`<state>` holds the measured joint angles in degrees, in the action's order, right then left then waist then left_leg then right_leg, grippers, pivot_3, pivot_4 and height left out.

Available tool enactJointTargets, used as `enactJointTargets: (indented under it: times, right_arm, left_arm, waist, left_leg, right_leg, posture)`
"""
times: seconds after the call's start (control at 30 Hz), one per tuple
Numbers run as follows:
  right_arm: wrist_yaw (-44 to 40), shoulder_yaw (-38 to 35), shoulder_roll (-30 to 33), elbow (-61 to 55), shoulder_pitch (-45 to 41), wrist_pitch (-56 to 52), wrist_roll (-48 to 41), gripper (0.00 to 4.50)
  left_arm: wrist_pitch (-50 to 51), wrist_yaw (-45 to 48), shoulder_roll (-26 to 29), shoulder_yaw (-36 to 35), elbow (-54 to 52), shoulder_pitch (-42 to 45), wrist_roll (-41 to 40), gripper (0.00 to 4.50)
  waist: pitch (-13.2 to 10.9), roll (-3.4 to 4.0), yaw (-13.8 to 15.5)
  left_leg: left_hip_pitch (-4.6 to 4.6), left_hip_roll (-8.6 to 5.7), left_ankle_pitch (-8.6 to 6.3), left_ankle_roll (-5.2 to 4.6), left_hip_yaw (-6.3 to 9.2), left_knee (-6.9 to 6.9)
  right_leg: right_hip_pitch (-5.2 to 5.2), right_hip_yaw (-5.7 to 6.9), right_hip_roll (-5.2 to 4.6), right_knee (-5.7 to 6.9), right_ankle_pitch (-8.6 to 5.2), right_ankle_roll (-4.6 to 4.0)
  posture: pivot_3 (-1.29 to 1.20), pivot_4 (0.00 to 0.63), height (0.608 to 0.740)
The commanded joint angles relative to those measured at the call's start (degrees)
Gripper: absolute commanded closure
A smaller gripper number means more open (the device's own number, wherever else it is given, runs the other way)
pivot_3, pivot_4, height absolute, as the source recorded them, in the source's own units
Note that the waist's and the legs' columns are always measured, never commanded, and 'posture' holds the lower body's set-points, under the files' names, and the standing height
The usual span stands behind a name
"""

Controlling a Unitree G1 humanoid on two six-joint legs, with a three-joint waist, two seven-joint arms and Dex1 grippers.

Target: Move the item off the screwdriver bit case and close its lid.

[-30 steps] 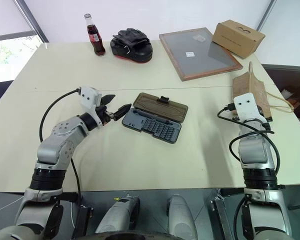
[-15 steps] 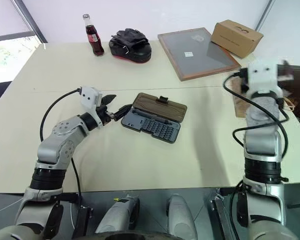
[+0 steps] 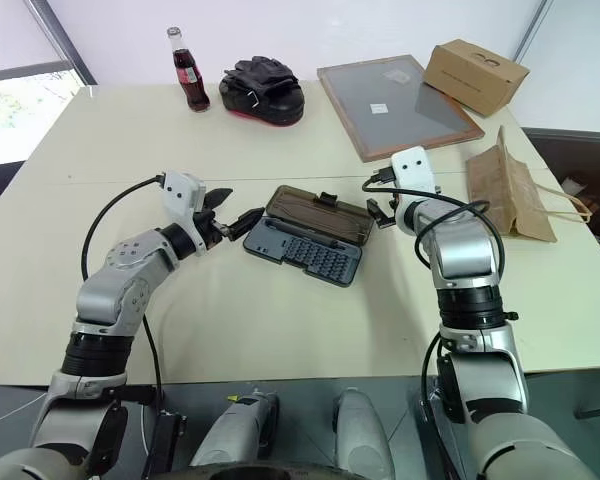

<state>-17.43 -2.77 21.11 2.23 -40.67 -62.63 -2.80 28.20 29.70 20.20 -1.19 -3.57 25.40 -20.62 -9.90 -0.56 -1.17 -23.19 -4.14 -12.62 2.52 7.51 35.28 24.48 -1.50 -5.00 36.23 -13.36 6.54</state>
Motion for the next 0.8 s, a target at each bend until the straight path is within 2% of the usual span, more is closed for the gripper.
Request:
enactJointTargets:
  times: [0.03, 0.17, 0.63, 0.67, 0.7, 0.8]
  right_arm:
    - [0.74, -0.40, -1.11, -1.56, -1.72, -2.93, -1.32, 0.02]
    - [2.04, -0.06, -3.15, -2.22, -1.10, -6.01, -1.89, 0.02]
    - [5.50, 2.32, -4.56, -1.84, -0.41, -7.64, -1.29, 0.02]
    - [5.68, 2.41, -4.68, -1.86, -0.29, -7.78, -1.29, 0.55]
    - [5.92, 2.49, -4.83, -1.63, -0.27, -7.84, -1.24, 0.79]
    - [6.55, 3.36, -4.84, -1.23, -0.22, -7.42, -0.74, 2.38]
  left_arm:
    - [-0.82, -0.47, 0.35, -1.07, -3.15, -0.49, 0.11, 0.00]
    - [-0.70, -1.01, 0.25, -1.12, -3.97, -1.32, 0.12, 0.00]
    - [-0.22, -1.41, 0.82, -1.18, -4.61, -1.60, -0.02, 0.00]
    - [-0.20, -1.39, 0.92, -1.22, -4.63, -1.63, -0.01, 0.00]
    - [-0.22, -1.42, 0.98, -1.25, -4.51, -1.53, 0.03, 0.00]
    - [-0.22, -1.51, 1.17, -1.31, -4.33, -1.28, 0.04, 0.00]
  waist:
    - [0.00, 0.00, 0.02]
    - [0.00, 0.00, 0.16]
    - [0.00, 0.00, 0.06]
    - [0.00, 0.00, 0.05]
    - [0.00, 0.00, 0.05]
    - [0.01, 0.00, 0.09]
  left_leg:
    - [0.00, 0.00, 0.00, 0.00, 0.00, 0.00]
    - [-0.01, -0.01, 0.00, 0.00, 0.00, 0.02]
    - [-0.01, -0.01, 0.00, 0.00, 0.00, 0.01]
    - [-0.01, -0.01, 0.00, 0.00, -0.01, 0.01]
    - [0.00, -0.01, 0.00, 0.00, -0.01, 0.01]
    - [-0.01, -0.01, 0.00, 0.00, -0.01, 0.01]
  right_leg:
    - [0.00, 0.00, 0.00, 0.00, 0.00, 0.00]
    - [0.01, 0.00, -0.02, 0.00, 0.00, 0.01]
    - [0.01, 0.00, -0.01, 0.00, 0.00, 0.01]
    - [0.01, 0.00, -0.01, 0.00, 0.00, 0.00]
    - [0.01, 0.00, -0.01, 0.00, 0.00, 0.00]
    - [0.01, 0.00, -0.01, 0.00, 0.00, 0.00]
  posture:
    - [0.00, 0.150, 0.740]
    - [0.00, 0.150, 0.740]
    - [0.00, 0.150, 0.740]
    - [0.00, 0.150, 0.740]
    - [0.00, 0.150, 0.740]
    - [0.00, 0.150, 0.740]
